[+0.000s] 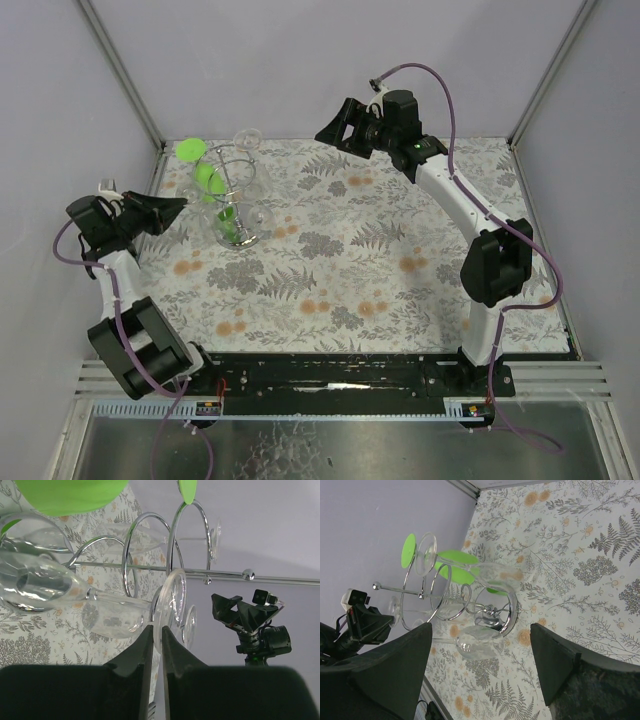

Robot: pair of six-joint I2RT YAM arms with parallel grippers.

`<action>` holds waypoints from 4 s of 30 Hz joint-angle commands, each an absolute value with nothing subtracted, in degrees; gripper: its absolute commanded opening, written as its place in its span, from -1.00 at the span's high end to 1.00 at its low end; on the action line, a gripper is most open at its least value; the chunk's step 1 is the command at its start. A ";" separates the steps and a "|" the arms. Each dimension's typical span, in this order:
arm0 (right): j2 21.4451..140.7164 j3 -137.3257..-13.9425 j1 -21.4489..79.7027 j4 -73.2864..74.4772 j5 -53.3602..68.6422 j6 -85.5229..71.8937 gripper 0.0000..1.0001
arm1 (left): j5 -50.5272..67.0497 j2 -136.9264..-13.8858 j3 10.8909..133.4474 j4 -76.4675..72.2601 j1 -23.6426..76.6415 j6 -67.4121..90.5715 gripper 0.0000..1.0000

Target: Take the wine glass off the wine glass rack

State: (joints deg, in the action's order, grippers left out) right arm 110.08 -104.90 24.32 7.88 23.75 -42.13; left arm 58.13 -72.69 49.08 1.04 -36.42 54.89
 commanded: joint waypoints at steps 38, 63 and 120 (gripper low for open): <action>107.25 -105.28 24.04 5.59 25.40 -41.47 -0.71 | 65.01 -69.01 52.17 2.73 -41.02 59.70 1.00; 107.26 -104.11 24.06 5.62 25.20 -41.21 -0.98 | 72.78 -68.09 55.68 18.60 -50.90 48.88 1.00; 105.55 -121.49 11.96 37.43 21.61 -32.70 -0.98 | 52.46 -70.89 105.53 24.69 -11.99 2.12 1.00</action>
